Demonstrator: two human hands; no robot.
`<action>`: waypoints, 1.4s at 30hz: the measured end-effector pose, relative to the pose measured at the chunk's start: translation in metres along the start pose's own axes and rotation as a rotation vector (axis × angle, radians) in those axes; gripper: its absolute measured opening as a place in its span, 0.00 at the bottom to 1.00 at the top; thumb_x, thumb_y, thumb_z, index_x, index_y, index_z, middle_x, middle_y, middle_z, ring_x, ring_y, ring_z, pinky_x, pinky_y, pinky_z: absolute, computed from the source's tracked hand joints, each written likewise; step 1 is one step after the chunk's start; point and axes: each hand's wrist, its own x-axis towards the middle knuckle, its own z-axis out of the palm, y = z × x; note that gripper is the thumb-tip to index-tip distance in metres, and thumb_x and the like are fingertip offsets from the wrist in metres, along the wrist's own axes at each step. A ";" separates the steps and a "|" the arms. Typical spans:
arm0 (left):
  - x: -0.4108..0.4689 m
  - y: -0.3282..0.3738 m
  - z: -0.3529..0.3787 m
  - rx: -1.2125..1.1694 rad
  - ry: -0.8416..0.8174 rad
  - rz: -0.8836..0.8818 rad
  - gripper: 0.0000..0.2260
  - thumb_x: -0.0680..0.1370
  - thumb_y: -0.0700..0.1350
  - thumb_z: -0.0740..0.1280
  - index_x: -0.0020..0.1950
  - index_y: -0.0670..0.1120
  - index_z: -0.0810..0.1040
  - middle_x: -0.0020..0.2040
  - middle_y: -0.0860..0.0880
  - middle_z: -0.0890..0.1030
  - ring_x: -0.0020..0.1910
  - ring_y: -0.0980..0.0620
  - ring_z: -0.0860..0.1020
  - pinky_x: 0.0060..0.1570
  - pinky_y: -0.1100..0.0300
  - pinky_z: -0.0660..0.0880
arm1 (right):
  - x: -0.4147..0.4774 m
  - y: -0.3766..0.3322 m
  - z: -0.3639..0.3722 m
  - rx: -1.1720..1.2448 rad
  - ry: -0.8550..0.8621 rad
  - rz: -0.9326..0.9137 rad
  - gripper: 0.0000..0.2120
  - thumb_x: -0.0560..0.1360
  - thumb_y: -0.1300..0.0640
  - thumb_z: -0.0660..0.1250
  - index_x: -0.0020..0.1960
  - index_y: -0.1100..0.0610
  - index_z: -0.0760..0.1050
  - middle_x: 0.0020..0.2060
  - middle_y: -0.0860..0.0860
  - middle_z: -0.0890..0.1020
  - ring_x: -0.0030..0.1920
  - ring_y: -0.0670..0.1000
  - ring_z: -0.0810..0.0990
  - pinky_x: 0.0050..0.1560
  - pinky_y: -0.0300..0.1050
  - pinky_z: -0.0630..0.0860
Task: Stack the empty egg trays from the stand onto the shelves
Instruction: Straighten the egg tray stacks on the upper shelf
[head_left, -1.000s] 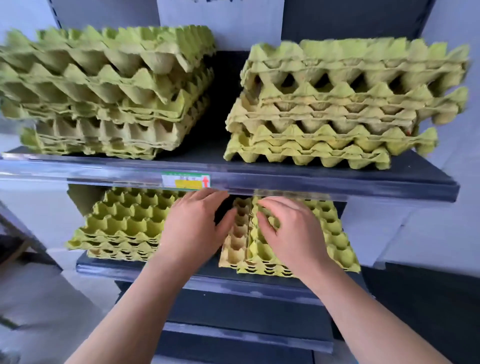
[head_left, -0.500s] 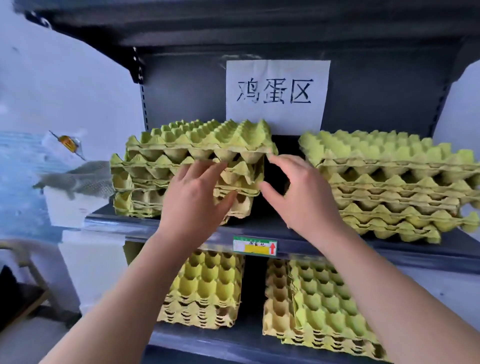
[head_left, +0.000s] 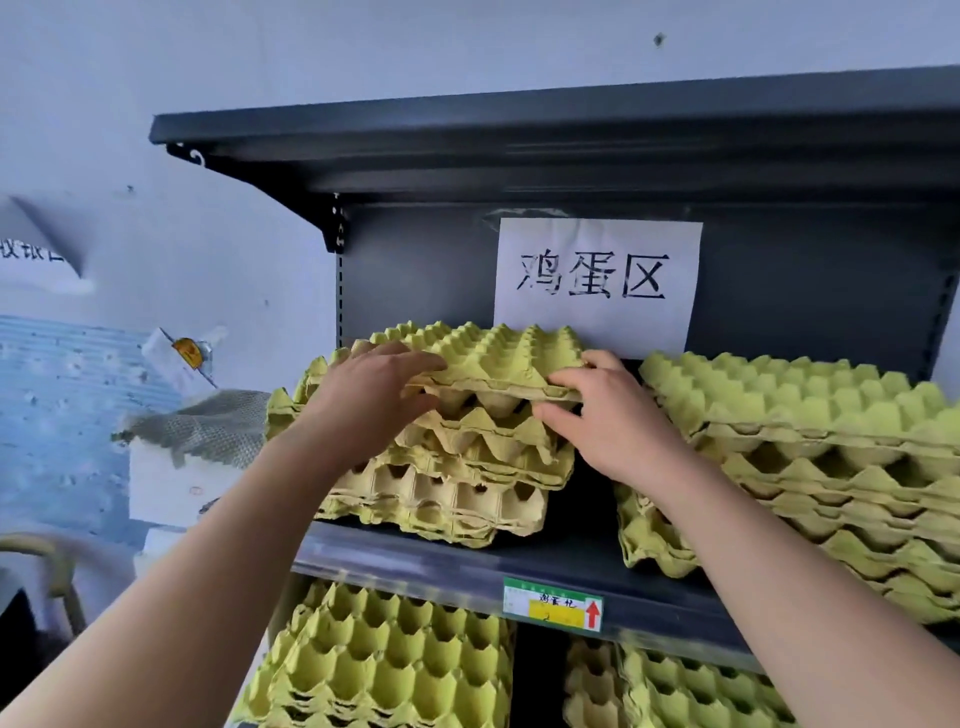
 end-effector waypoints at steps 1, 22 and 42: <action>0.001 -0.003 0.001 -0.055 0.026 0.024 0.16 0.77 0.53 0.67 0.65 0.58 0.75 0.63 0.54 0.76 0.62 0.49 0.74 0.61 0.50 0.70 | 0.002 0.001 0.001 0.030 0.014 0.013 0.21 0.75 0.46 0.66 0.65 0.53 0.74 0.68 0.52 0.65 0.63 0.53 0.72 0.55 0.39 0.64; 0.014 -0.066 -0.002 -0.358 0.217 0.246 0.09 0.73 0.45 0.73 0.53 0.51 0.84 0.49 0.58 0.79 0.45 0.55 0.78 0.48 0.58 0.74 | 0.011 -0.047 0.020 0.140 0.123 0.103 0.14 0.74 0.51 0.70 0.56 0.57 0.80 0.70 0.53 0.66 0.64 0.50 0.70 0.65 0.42 0.65; 0.010 -0.086 0.025 -0.058 0.234 0.284 0.28 0.67 0.53 0.77 0.65 0.50 0.76 0.54 0.51 0.83 0.52 0.42 0.76 0.53 0.47 0.71 | 0.006 -0.042 0.037 0.037 0.085 0.223 0.24 0.70 0.49 0.74 0.63 0.55 0.75 0.74 0.48 0.60 0.65 0.50 0.69 0.58 0.41 0.65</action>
